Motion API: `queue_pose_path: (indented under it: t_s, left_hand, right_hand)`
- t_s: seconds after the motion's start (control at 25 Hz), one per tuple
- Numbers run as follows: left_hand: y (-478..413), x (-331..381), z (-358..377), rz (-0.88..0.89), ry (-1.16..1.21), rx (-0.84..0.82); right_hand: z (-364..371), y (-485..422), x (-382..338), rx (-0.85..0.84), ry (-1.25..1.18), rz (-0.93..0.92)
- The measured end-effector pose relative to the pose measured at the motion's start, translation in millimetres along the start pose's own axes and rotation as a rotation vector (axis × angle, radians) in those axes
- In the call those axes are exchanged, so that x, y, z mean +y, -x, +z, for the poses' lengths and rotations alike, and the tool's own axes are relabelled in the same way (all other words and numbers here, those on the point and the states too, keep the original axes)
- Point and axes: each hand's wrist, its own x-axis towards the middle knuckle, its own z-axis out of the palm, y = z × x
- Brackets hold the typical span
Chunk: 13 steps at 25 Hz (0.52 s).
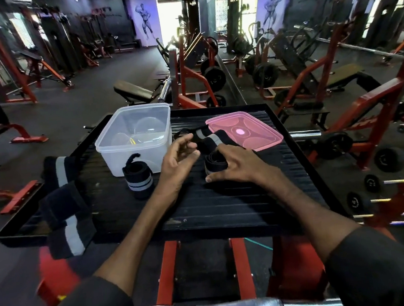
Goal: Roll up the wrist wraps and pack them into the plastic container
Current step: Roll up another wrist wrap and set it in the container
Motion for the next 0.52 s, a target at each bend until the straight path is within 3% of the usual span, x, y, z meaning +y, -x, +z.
queue_pose_path:
  t_s: [0.16,0.32,0.4,0.52]
  left_hand:
    - [18,15,-10,0.212,-0.207,0.120]
    - [39,25,-56,0.435,-0.482,0.400]
    - [44,22,-90,0.357,-0.584,0.439]
    - [38,8,-130,-0.113,-0.682,0.325]
  right_hand:
    - [8,1,-7,0.115,-0.392,0.004]
    - [16,-11,-33,0.079,-0.475,-0.024]
    - [24,-22,-46,0.064,-0.480,-0.056]
    - [39,-35,-69,0.026,-0.549,-0.071]
